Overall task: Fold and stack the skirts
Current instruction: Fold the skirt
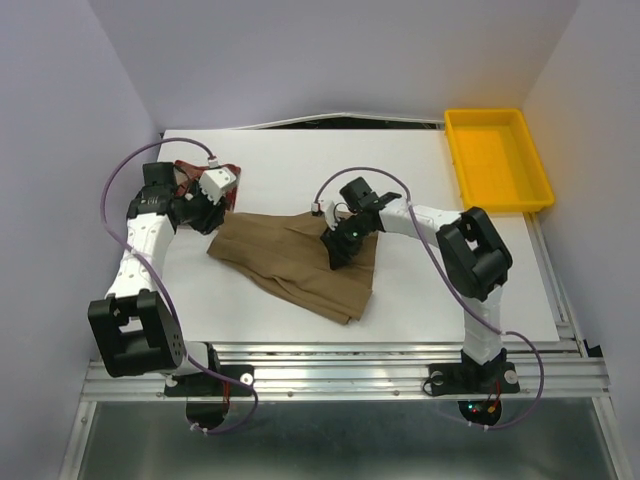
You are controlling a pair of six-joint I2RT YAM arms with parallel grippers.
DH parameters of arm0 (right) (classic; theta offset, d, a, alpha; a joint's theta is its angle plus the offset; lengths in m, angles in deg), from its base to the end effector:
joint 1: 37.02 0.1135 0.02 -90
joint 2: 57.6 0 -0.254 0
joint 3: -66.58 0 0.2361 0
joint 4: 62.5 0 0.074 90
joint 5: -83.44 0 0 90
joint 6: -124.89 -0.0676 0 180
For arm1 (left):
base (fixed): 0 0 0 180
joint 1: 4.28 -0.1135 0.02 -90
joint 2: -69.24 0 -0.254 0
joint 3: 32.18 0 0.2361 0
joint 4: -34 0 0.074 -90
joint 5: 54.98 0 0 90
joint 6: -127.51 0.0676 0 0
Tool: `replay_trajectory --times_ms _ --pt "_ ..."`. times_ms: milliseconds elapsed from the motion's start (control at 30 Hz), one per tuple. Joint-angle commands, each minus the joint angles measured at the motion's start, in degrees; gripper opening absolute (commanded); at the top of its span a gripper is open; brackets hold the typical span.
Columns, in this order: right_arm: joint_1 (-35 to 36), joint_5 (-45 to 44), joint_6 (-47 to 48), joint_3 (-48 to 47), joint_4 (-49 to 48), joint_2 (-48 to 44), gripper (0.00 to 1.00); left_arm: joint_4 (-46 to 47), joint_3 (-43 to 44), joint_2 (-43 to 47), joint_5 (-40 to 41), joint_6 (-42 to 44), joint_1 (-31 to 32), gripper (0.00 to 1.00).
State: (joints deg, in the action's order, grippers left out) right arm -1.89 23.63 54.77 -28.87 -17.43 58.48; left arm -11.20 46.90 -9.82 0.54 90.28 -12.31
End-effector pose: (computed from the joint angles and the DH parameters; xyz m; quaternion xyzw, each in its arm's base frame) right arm 0.3134 0.2621 0.1378 -0.4845 0.8119 0.2793 0.1676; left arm 0.3017 0.0039 0.2709 0.4405 0.7735 -0.0521 0.4527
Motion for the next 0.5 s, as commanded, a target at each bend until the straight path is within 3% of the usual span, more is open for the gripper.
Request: replay_trajectory --times_ms 0,133,267,367,467 --pt "-4.9 -13.7 10.9 2.6 -1.5 3.5 0.52 4.9 -2.6 4.5 -2.5 -8.8 -0.3 0.51" --pt "-11.9 -17.4 26.3 -1.1 -2.3 6.1 0.51 6.2 -5.9 6.2 -1.4 -8.3 -0.2 0.51" --pt "-13.2 -20.4 34.7 -4.8 -10.4 5.5 0.52 10.4 -6.9 6.0 2.4 -7.4 0.1 0.51" --pt "-13.2 -16.9 31.7 -9.5 -16.7 4.6 0.57 12.5 -3.7 2.4 4.0 -7.9 1.0 0.5" --pt "-13.2 -12.9 22.4 -15.0 -19.1 2.5 0.64 14.0 0.8 -4.5 7.3 -8.5 4.0 0.5"
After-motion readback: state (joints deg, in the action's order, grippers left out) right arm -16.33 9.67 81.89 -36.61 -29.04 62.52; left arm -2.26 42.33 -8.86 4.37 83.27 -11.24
